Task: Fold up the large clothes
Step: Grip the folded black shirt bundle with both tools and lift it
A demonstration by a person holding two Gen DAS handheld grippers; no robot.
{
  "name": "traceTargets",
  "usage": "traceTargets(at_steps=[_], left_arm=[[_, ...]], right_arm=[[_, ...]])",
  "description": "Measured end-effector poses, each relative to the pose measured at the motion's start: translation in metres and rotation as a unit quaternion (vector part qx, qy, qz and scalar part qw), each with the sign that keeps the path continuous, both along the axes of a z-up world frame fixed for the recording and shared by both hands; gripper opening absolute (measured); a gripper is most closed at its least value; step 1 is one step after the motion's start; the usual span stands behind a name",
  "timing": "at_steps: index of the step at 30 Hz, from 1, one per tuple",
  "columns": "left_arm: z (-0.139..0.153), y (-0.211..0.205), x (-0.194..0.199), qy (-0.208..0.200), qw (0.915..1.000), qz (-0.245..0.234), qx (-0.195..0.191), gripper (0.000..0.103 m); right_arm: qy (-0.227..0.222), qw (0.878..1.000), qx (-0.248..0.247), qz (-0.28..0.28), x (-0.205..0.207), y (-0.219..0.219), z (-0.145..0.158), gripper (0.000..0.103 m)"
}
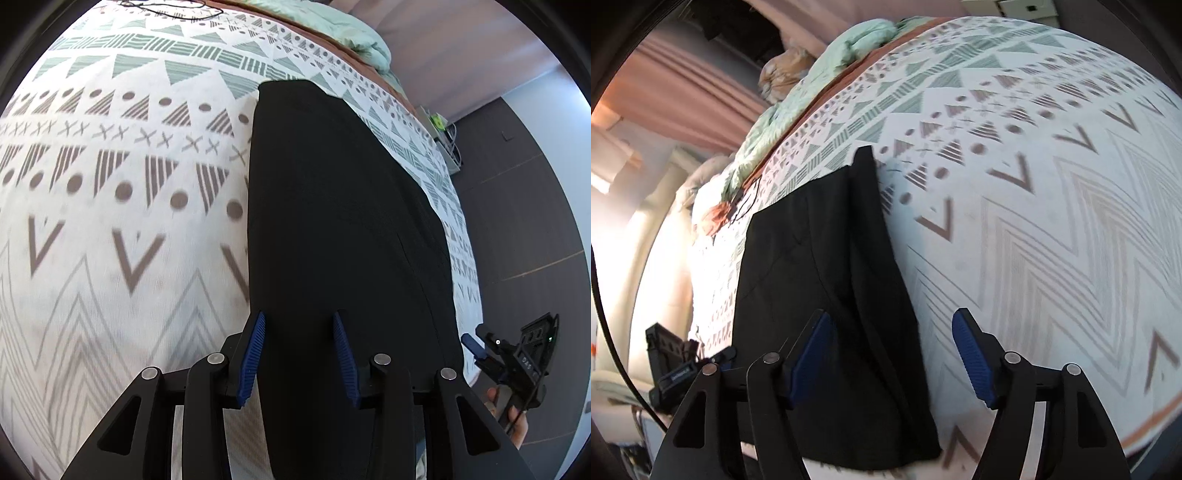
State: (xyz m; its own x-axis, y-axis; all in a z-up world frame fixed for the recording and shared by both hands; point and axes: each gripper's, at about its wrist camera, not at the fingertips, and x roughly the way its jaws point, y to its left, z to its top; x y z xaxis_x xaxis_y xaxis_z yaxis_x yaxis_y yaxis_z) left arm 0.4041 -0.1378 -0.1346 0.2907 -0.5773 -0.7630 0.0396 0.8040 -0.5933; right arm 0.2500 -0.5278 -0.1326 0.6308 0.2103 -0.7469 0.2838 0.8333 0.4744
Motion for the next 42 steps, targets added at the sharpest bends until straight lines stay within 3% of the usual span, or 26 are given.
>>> traceTargets(at_steps=[6, 17, 23, 32, 34, 36, 37, 39, 42], left_arm=[[-0.005, -0.006, 0.031, -0.003, 0.9998, 0.014, 0.012, 0.052], [-0.017, -0.008, 0.075, -0.010, 0.9994, 0.029, 0.018, 0.054], [-0.008, -0.021, 0.083, -0.022, 0.9982, 0.024, 0.051, 0.048], [0.000, -0.039, 0.088, -0.032, 0.9973, 0.003, 0.065, 0.048], [-0.004, -0.034, 0.093, -0.025, 0.9978, 0.007, 0.061, 0.048], [-0.008, -0.026, 0.097, -0.024, 0.9982, 0.017, 0.053, 0.049], [-0.010, -0.022, 0.098, -0.025, 0.9982, 0.023, 0.049, 0.050], [-0.013, -0.017, 0.101, -0.019, 0.9987, 0.031, 0.037, 0.053], [-0.018, -0.018, 0.109, -0.012, 0.9989, 0.034, 0.032, 0.057]], right_arm=[[0.015, 0.998, 0.023, 0.055, 0.053, 0.000, -0.009, 0.070], [0.060, 0.991, 0.052, 0.108, 0.131, -0.010, -0.046, 0.071], [0.059, 0.989, 0.057, 0.125, 0.152, -0.008, -0.048, 0.071], [0.052, 0.984, 0.086, 0.144, 0.172, -0.013, -0.056, 0.071], [0.051, 0.986, 0.071, 0.144, 0.174, -0.008, -0.055, 0.063], [0.053, 0.987, 0.058, 0.141, 0.174, -0.006, -0.054, 0.049], [0.051, 0.986, 0.064, 0.142, 0.173, -0.007, -0.054, 0.034], [0.039, 0.988, 0.066, 0.137, 0.170, -0.009, -0.051, 0.020], [0.021, 0.991, 0.044, 0.127, 0.163, -0.011, -0.045, 0.015]])
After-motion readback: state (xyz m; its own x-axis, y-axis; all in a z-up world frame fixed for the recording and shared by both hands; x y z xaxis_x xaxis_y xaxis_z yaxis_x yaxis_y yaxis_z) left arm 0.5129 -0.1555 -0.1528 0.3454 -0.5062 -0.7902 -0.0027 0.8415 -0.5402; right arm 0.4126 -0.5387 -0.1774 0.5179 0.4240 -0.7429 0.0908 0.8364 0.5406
